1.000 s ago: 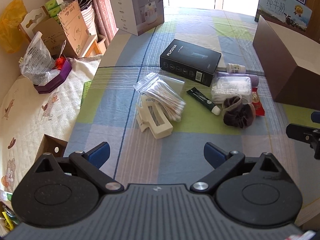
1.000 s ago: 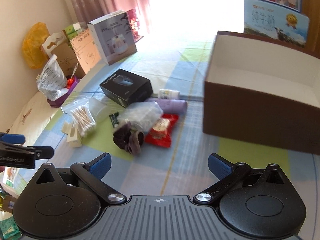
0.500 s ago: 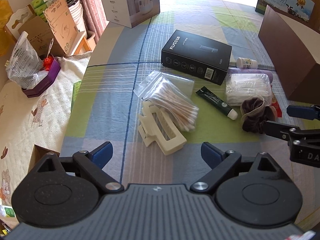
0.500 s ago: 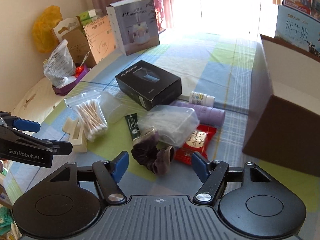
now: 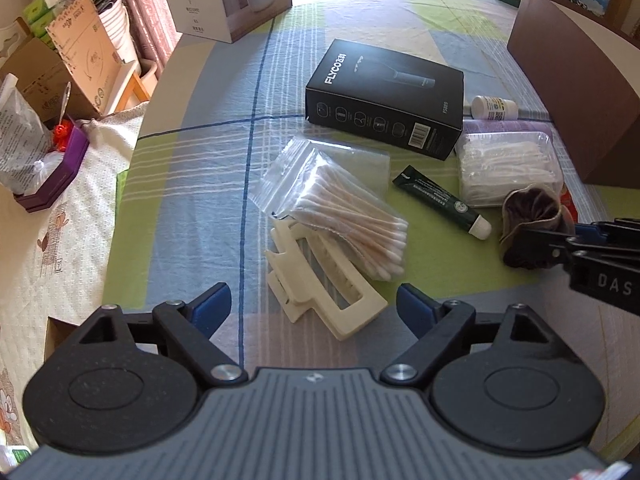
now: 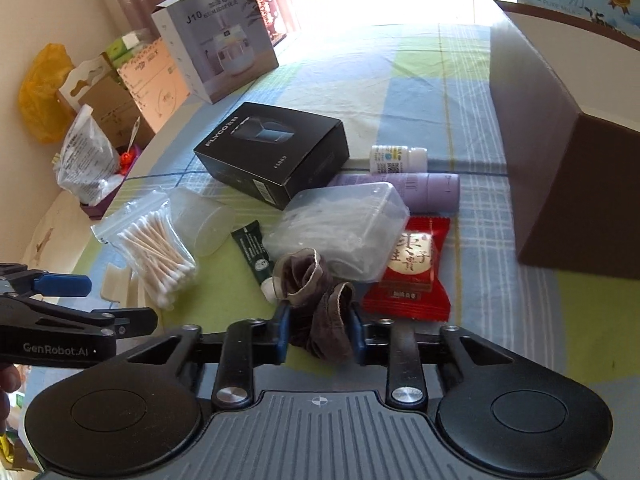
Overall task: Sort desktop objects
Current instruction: 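Grasp the dark scrunchie with the right tool while the left tool approaches the cream hair clip, then grasp the cream hair clip with the left tool while the right tool lifts the scrunchie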
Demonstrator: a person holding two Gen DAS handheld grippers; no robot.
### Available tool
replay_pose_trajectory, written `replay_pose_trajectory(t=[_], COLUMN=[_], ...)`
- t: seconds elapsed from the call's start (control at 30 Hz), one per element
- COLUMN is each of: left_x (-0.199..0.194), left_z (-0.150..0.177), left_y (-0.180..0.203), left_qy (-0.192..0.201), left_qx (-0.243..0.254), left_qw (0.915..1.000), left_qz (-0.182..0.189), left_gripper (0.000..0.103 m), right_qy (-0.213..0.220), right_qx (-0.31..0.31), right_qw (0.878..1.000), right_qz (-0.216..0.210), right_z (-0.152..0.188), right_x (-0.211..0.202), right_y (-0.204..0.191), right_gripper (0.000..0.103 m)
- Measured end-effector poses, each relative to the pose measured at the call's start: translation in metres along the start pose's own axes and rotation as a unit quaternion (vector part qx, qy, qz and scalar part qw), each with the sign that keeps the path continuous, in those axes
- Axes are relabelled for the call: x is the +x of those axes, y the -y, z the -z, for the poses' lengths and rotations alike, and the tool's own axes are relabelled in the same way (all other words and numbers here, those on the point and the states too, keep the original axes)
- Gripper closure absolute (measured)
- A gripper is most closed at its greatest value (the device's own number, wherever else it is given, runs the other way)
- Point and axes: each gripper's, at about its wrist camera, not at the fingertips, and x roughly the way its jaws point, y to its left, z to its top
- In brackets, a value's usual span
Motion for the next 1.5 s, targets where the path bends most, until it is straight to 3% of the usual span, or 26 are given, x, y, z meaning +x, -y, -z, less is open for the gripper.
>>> replay_pose_trajectory(t=[0.27,0.33,0.43,0.67,0.7,0.8,0.83,0.87,0.93,1.2,1.5], left_x=[0.013,0.014,0.016,0.013,0.013,0.015,0.017,0.02,0.024,0.014,-0.007], left_z=[-0.007,-0.006,-0.002,-0.003,-0.006,-0.011,-0.013,-0.014,-0.014,0.006,0.034], left_y=[-0.006,-0.009,-0.02,-0.041,-0.039,-0.033,-0.031,-0.029,-0.026,-0.028,-0.012], left_qy=[-0.006,-0.009,-0.018,-0.004,0.002,0.021,0.025,0.029,0.024,0.011,-0.016], left_qx=[0.018,0.028,0.037,0.053,0.06,0.083,0.091,0.1,0.112,0.087,0.035], left_qw=[0.9996,0.999,0.9985,0.9978,0.9975,0.9957,0.9949,0.994,0.993,0.9961,0.9993], left_qz=[0.022,0.033,0.035,0.039,0.039,0.035,0.033,0.033,0.029,0.015,0.001], left_gripper=[0.023,0.04,0.056,0.057,0.054,0.052,0.054,0.054,0.066,0.066,0.067], right_qy=[-0.014,-0.015,-0.015,-0.013,-0.013,-0.012,-0.009,-0.005,-0.004,0.005,0.021], right_qx=[0.037,0.056,0.079,0.108,0.109,0.106,0.102,0.097,0.095,0.096,0.056], right_qw=[0.998,0.996,0.992,0.984,0.984,0.984,0.984,0.984,0.984,0.986,0.989], right_qz=[0.056,0.073,0.1,0.139,0.14,0.143,0.148,0.15,0.152,0.139,0.133], right_z=[0.012,0.017,0.022,0.03,0.03,0.028,0.028,0.028,0.029,0.032,0.012], right_x=[-0.028,-0.037,-0.049,-0.065,-0.065,-0.064,-0.065,-0.065,-0.065,-0.064,-0.036], right_y=[0.026,0.037,0.054,0.077,0.077,0.074,0.072,0.07,0.068,0.068,0.074], right_gripper=[0.083,0.083,0.083,0.082,0.079,0.049,0.044,0.043,0.042,0.038,0.036])
